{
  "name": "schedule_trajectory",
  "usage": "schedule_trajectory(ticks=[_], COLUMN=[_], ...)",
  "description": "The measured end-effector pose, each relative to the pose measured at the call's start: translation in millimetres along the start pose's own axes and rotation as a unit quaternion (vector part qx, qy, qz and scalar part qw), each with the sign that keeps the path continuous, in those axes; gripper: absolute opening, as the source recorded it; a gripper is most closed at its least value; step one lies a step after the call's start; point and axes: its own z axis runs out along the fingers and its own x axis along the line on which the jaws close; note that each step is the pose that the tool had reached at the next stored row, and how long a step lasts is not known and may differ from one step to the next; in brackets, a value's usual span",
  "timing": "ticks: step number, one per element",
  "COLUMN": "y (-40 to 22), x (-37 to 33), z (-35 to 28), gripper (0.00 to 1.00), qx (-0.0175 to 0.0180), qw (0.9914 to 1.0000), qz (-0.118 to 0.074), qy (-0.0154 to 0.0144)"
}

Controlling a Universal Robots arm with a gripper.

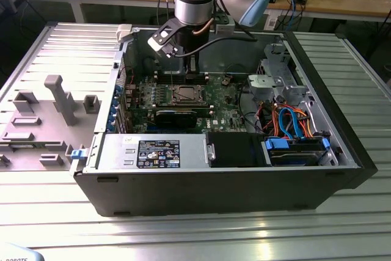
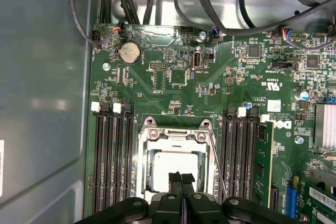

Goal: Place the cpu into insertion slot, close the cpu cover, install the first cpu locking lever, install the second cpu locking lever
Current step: 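Install the first cpu locking lever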

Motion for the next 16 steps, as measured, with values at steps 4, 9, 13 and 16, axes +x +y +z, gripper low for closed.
schedule_trajectory(ticks=[4, 9, 13, 16], y=[0.1, 0.3, 0.3, 0.3], x=[0.1, 0.2, 0.3, 0.3], z=[-9.6, -26.0, -28.2, -28.3], gripper=[0.11, 0.11, 0.11, 0.11], qx=[0.0000, 0.0000, 0.0000, 0.0001], qw=[1.00000, 1.00000, 0.99986, 0.99981], qz=[0.000, 0.000, -0.017, -0.020], qy=[0.0000, 0.0000, 0.0004, 0.0004])
